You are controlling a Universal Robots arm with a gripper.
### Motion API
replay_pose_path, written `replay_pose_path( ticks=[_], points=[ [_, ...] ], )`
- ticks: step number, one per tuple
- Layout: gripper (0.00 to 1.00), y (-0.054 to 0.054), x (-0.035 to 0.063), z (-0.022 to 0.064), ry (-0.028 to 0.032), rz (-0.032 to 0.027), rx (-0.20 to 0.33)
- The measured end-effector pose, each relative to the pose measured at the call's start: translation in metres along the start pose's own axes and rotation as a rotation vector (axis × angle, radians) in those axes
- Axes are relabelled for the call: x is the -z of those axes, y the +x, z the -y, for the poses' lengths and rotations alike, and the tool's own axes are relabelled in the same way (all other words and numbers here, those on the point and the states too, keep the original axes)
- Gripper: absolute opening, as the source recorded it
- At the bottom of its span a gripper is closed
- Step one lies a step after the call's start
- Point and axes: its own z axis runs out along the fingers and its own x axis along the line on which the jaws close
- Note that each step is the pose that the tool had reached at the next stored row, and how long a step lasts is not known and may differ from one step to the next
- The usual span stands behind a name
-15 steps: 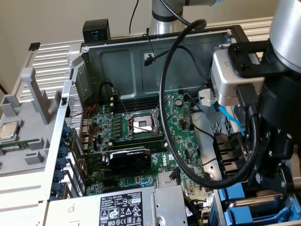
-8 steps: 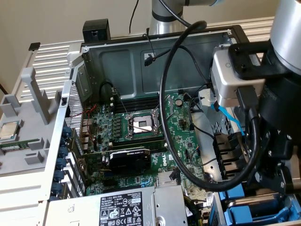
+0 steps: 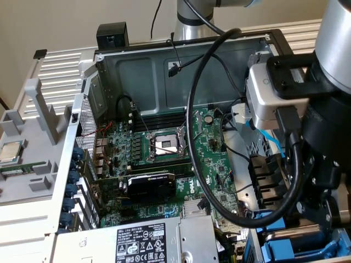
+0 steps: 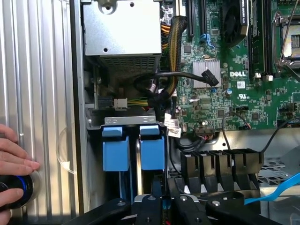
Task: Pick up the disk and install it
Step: 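Insert the second disk wire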
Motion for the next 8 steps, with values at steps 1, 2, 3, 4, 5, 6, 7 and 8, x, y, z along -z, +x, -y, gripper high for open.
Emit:
replay_pose_path(
  ticks=[1, 2, 3, 4, 5, 6, 7, 8],
  points=[
    [0.17, 0.0, 0.0002, 0.0, 0.0, -0.0001, 0.0],
    [0.17, 0.0, 0.0001, 0.0, 0.0, 0.0, 0.0],
    [0.17, 0.0, 0.0002, 0.0, 0.0, 0.0, 0.0],
    [0.17, 0.0, 0.0002, 0.0, 0.0, 0.0, 0.0],
    [0.17, 0.0, 0.0002, 0.0, 0.0, 0.0, 0.0],
    [0.17, 0.0, 0.0002, 0.0, 0.0, -0.0001, 0.0],
    [0.17, 0.0, 0.0002, 0.0, 0.0, 0.0, 0.0],
    [0.17, 0.0, 0.0005, -0.0001, -0.0001, -0.0003, 0.0]
  ],
)
